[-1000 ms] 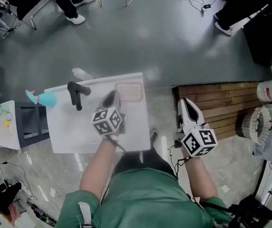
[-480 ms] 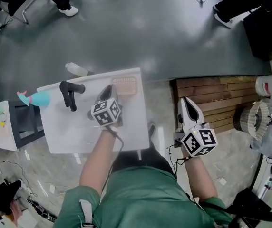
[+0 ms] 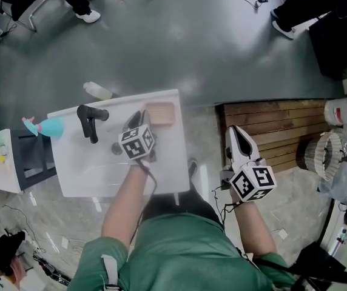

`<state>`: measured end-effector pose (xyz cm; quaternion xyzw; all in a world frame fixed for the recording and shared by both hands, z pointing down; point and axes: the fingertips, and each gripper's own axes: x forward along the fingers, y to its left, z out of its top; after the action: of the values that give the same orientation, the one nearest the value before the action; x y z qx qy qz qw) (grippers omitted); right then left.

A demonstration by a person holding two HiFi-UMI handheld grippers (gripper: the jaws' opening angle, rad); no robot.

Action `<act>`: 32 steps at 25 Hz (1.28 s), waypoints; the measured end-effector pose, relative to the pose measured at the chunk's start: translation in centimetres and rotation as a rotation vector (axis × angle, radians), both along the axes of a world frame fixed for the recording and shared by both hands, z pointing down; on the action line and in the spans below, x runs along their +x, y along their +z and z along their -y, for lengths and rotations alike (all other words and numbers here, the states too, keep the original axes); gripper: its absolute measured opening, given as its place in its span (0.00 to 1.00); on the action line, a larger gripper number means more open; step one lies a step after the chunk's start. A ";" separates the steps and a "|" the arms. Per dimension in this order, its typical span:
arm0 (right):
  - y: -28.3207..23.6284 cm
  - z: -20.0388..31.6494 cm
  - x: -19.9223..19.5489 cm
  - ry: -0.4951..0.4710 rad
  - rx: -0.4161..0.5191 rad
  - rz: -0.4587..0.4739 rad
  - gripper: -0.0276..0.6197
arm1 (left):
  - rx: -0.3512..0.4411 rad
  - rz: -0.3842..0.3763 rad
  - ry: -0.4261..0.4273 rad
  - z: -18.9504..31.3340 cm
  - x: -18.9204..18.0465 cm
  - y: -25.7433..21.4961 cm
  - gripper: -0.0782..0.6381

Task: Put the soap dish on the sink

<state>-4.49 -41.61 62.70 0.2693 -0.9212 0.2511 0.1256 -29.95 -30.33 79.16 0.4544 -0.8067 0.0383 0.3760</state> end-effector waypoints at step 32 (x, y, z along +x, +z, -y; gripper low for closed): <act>-18.8 -2.4 -2.9 -0.039 0.325 0.147 0.07 | 0.524 0.443 0.200 -6.0 4.8 -37.8 0.18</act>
<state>-7.41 -39.19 43.94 0.2490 -0.9614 0.1155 0.0175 -25.16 -24.37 41.32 0.5929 -0.8025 -0.0358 0.0567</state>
